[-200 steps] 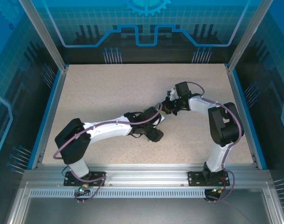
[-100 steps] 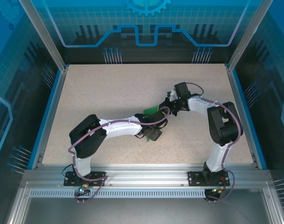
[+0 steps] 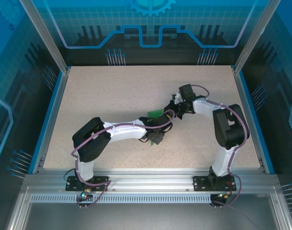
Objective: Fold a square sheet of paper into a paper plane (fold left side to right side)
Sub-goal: Fold the wing for the fifth time at the center of the table.
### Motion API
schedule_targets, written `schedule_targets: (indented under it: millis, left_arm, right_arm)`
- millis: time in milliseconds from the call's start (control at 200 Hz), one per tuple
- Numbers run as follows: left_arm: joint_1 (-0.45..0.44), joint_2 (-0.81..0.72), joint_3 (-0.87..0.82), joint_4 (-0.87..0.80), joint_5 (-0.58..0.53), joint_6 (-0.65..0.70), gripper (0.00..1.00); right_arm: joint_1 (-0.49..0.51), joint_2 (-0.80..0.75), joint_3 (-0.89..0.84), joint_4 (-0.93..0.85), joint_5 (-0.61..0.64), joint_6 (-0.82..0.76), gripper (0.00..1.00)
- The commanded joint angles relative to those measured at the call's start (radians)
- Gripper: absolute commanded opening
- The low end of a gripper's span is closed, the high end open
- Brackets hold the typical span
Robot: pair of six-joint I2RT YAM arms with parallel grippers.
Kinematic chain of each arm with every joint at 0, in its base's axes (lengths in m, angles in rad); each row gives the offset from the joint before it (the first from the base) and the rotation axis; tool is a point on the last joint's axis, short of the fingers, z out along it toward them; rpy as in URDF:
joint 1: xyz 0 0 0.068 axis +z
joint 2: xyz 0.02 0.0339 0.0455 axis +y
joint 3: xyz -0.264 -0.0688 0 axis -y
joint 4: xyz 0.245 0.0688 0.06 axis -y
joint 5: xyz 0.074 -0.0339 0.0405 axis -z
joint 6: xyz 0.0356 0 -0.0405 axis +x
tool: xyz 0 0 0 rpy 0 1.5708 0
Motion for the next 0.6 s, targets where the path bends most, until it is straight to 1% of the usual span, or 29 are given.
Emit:
schedule_targets:
  millis: [0,20,65,205,275,315,450,595]
  left_arm:
    - [0.002,0.001,-0.011,0.022,0.011,-0.036,0.20]
    - [0.005,-0.002,-0.014,0.028,0.018,-0.039,0.19]
    - [0.015,-0.012,-0.023,0.038,0.034,-0.050,0.19]
    - [0.054,-0.056,-0.061,0.087,0.115,-0.074,0.18]
    - [0.079,-0.075,-0.083,0.118,0.171,-0.090,0.17]
    - [0.094,-0.085,-0.097,0.136,0.201,-0.098,0.17]
    - [0.152,-0.107,-0.135,0.200,0.319,-0.129,0.17]
    - [0.220,-0.109,-0.161,0.280,0.470,-0.169,0.15]
  right_arm:
    - [0.015,0.011,0.031,-0.043,0.003,-0.035,0.00]
    - [0.013,0.008,0.032,-0.047,0.005,-0.042,0.00]
    - [0.010,-0.004,0.034,-0.054,0.012,-0.055,0.04]
    - [-0.018,-0.093,0.013,-0.056,0.077,-0.101,0.31]
    - [-0.043,-0.152,-0.009,-0.064,0.119,-0.123,0.39]
    - [-0.062,-0.186,-0.028,-0.071,0.140,-0.135,0.45]
    - [-0.122,-0.296,-0.117,-0.076,0.185,-0.173,0.54]
    - [-0.149,-0.383,-0.218,-0.024,0.173,-0.205,0.56]
